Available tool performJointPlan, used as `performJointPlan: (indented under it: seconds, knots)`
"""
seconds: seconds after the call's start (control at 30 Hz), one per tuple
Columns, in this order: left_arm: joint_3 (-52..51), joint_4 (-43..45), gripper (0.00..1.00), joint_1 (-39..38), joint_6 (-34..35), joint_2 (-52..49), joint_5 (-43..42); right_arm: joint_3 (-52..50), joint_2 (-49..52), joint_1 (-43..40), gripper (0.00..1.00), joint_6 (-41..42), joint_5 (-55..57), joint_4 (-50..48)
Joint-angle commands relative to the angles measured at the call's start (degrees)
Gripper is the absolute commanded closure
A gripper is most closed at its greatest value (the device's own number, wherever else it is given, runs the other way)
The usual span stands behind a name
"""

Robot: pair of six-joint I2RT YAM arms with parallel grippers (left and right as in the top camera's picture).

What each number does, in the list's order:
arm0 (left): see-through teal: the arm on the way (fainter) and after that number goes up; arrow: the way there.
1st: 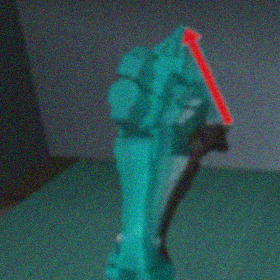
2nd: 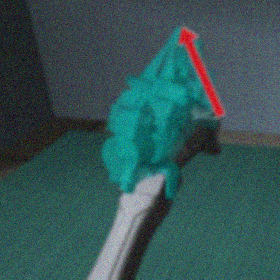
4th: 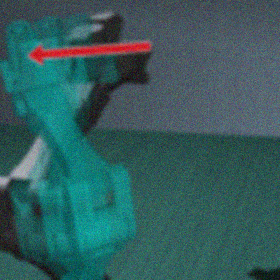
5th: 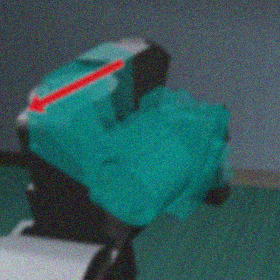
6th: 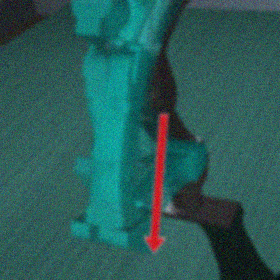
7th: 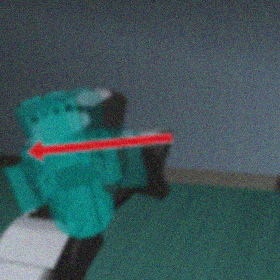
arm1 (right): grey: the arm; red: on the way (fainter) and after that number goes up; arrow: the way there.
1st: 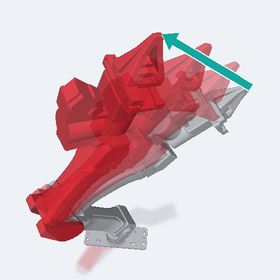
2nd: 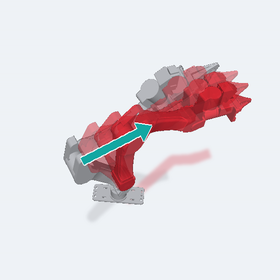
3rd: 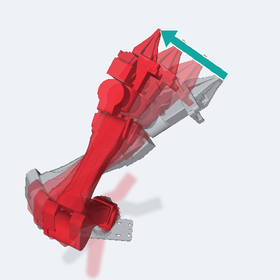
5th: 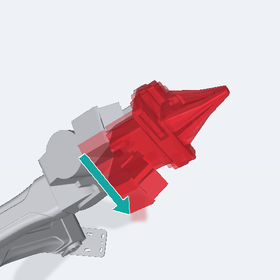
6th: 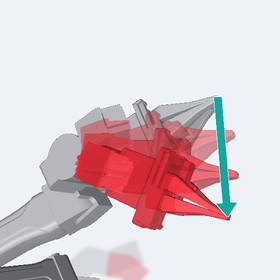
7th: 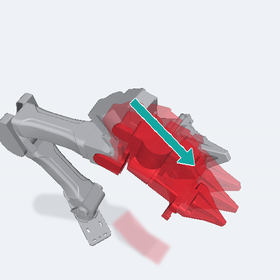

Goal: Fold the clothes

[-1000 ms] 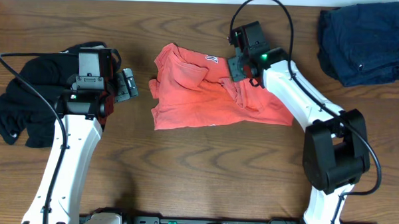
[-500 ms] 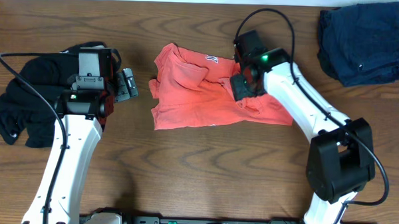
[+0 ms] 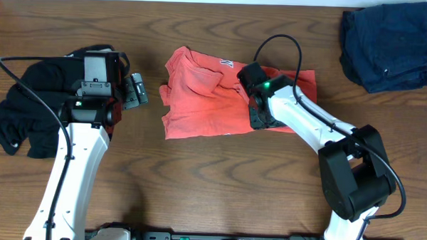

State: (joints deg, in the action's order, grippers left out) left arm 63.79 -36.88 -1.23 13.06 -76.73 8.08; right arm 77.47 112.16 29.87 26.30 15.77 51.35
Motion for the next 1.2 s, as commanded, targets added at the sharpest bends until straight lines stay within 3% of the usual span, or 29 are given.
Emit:
performJointPlan:
  seconds: [0.0, 0.23, 0.43, 0.77, 0.87, 0.97, 1.17]
  knots:
    - [0.55, 0.00, 0.02, 0.20, -0.96, -0.44, 0.46, -0.66, -1.01, -0.22, 0.51, 2.38, 5.77, -1.46]
    - [0.20, 0.02, 0.02, 0.20, -0.98, -0.44, 0.46, -1.14, -1.01, -0.22, 0.54, 2.36, 8.02, -4.92]
    - [0.20, 0.04, 0.02, 0.20, -0.96, -0.44, 0.46, -1.33, -0.74, -0.22, 0.67, 2.36, 8.00, -5.51]
    - [0.20, 0.00, 0.02, 0.20, -0.98, -0.44, 0.46, -6.64, -0.46, -0.46, 0.69, 2.34, 10.21, -8.57]
    - [0.20, 0.00, 0.02, 0.20, -0.98, -0.44, 0.46, -6.86, -0.46, -0.57, 0.73, 2.34, 10.27, -8.76]
    - [0.20, 0.00, 0.02, 0.20, -0.96, -0.44, 0.46, -6.69, -0.52, -0.57, 0.85, 2.34, 10.64, -9.18]
    - [0.20, 0.00, 0.02, 0.20, -0.96, -0.44, 0.46, -5.81, -1.01, -0.55, 0.90, 1.88, 11.04, -9.42]
